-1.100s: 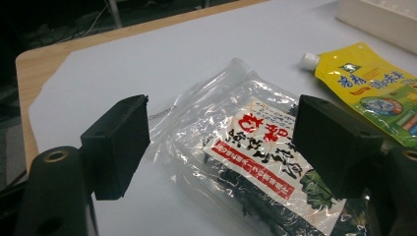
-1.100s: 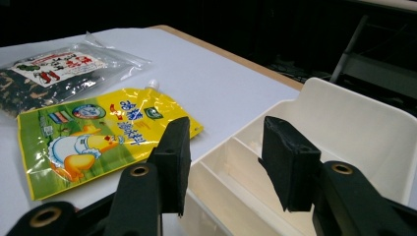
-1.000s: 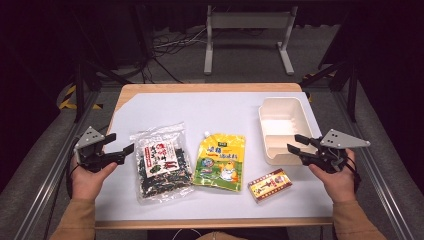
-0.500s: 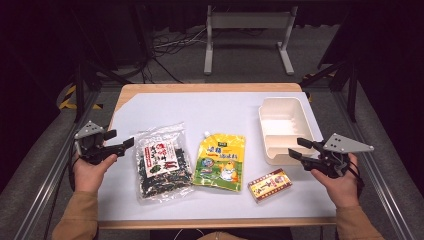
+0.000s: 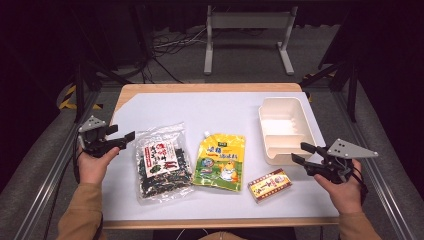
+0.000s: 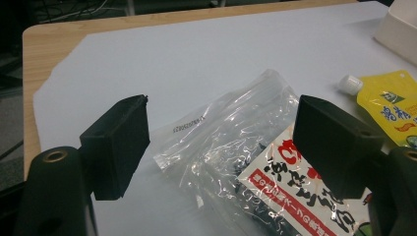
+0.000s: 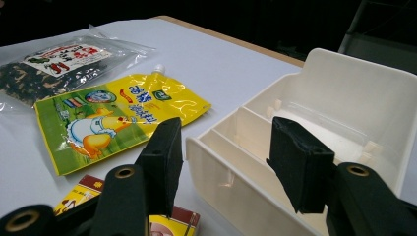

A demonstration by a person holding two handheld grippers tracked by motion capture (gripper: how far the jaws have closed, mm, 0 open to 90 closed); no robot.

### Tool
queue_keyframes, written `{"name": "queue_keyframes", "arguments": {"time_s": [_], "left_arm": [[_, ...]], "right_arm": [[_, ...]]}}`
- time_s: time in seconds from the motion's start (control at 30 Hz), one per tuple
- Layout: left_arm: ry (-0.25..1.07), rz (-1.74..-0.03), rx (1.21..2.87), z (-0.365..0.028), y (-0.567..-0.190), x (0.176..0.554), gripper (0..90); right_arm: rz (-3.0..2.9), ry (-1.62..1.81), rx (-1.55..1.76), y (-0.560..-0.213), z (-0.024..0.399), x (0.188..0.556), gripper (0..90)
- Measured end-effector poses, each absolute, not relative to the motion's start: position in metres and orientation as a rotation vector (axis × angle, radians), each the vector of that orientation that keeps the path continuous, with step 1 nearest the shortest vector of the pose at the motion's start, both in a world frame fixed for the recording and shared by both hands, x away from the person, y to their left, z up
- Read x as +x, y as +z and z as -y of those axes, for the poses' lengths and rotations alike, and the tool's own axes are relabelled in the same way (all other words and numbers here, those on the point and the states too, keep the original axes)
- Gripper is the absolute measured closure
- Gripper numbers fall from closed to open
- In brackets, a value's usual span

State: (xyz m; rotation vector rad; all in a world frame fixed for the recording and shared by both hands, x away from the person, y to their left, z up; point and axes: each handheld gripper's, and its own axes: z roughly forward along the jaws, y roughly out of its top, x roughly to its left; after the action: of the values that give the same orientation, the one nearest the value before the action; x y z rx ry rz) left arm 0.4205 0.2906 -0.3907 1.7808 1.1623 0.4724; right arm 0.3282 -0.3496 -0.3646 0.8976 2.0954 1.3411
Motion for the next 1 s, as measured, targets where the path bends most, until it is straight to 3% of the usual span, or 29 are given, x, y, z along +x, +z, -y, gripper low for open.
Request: {"name": "queue_keyframes", "arguments": {"time_s": [0.7, 0.83, 1.0], "left_arm": [[0.433, -1.257, 1.755, -0.302, -0.418, 0.456, 31.4], [0.320, -1.254, 1.716, -0.309, -0.426, 0.462, 38.1], [0.295, -1.264, 1.718, -0.309, -0.433, 0.470, 40.0]], "right_arm": [[-2.116, 1.381, 0.950, -0.373, 0.352, 0.317, 44.9], [-2.132, 1.378, 0.954, -0.375, 0.349, 0.318, 44.3], [-2.140, 1.376, 0.957, -0.377, 0.348, 0.318, 43.7]]}}
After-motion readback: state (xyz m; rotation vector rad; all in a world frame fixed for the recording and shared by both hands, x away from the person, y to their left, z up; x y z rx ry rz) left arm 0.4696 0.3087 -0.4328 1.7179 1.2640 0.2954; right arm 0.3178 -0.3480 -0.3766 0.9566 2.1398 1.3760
